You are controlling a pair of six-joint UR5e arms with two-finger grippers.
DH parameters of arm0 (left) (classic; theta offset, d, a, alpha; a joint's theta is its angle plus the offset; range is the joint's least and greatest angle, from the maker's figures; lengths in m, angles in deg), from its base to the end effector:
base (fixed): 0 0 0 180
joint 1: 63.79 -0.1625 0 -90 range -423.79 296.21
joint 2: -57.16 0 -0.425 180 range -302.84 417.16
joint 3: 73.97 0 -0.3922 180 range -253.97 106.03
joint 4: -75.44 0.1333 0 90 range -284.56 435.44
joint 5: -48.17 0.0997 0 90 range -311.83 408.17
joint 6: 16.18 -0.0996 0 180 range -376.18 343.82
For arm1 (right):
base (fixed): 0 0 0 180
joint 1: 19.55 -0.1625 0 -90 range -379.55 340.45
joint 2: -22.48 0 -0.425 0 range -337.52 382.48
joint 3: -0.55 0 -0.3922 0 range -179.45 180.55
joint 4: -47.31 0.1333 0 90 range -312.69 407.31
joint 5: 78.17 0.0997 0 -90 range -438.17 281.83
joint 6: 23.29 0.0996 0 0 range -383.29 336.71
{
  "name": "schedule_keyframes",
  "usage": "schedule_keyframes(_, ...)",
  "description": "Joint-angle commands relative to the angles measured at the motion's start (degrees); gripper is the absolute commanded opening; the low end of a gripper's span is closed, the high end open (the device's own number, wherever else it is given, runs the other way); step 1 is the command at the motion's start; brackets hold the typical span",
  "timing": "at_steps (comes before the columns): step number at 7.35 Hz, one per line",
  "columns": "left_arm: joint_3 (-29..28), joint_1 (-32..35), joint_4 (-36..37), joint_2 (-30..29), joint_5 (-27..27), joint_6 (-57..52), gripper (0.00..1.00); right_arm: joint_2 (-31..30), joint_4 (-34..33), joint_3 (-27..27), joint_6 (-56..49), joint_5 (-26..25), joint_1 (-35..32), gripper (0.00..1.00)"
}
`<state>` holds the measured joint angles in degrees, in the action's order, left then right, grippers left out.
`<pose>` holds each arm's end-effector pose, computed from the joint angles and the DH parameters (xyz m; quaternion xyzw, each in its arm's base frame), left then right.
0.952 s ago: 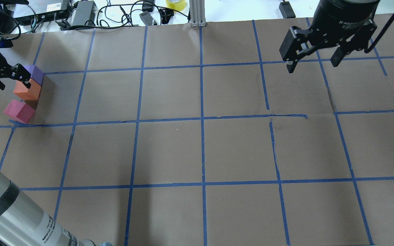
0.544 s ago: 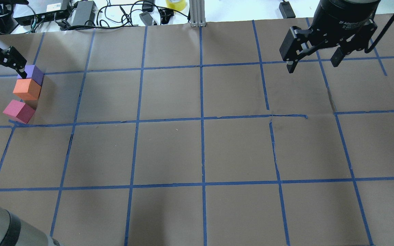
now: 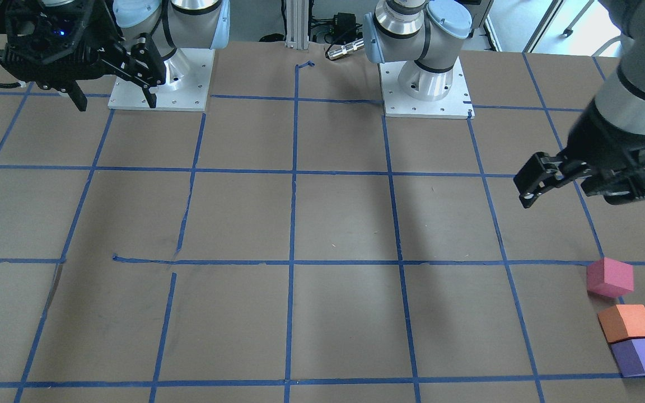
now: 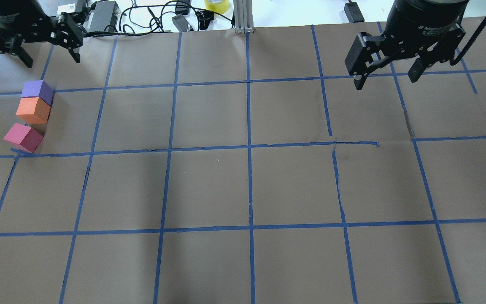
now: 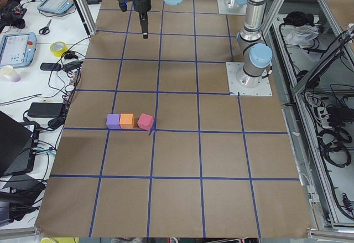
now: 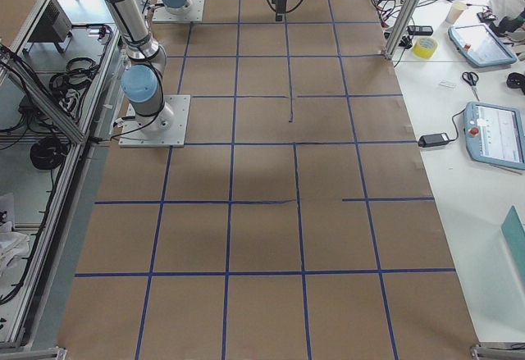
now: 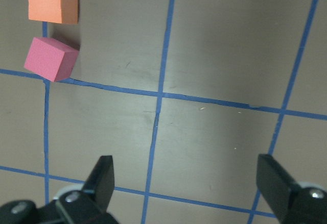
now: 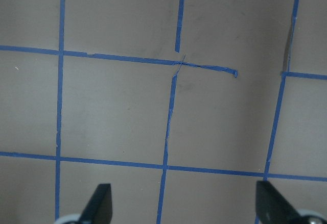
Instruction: Arrange blocks in a line
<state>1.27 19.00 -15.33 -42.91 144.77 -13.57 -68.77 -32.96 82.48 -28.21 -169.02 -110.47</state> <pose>-0.0492 -0.5822 0.5211 -0.0874 0.9939 -0.0318 0.0589 0.1395 -0.4746 0.5506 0.0510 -0.9987 -0.0038 0.0073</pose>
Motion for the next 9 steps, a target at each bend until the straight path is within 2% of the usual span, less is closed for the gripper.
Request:
schedule_keyframes(1,1.83,10.40,2.35,3.46,0.43,8.70,1.00,0.02,0.02,-0.01,0.00,-0.03,0.04,1.00)
schedule_keyframes(2,4.02,14.02,3.22,4.17,0.26,8.56,1.00,-0.07,0.02,-0.01,0.00,-0.03,0.04,1.00)
schedule_keyframes(4,6.49,14.67,2.01,6.89,-0.53,7.34,1.00,-0.07,0.02,-0.01,0.00,-0.03,0.04,1.00)
schedule_keyframes(6,14.03,14.15,2.87,11.62,-2.99,5.67,1.00,-0.07,0.02,-0.01,0.00,-0.12,0.04,1.00)
schedule_keyframes(7,14.06,11.97,2.87,12.69,-4.73,2.35,1.00,-0.07,0.02,-0.01,0.00,-0.12,0.04,1.00)
schedule_keyframes(8,12.93,7.42,2.79,13.14,-12.41,-0.12,1.00,-0.07,0.02,-0.01,0.00,-0.12,0.04,1.00)
schedule_keyframes(9,12.31,6.60,2.18,13.14,-12.66,-0.23,1.00,-0.07,0.02,-0.01,0.00,-0.12,0.04,1.00)
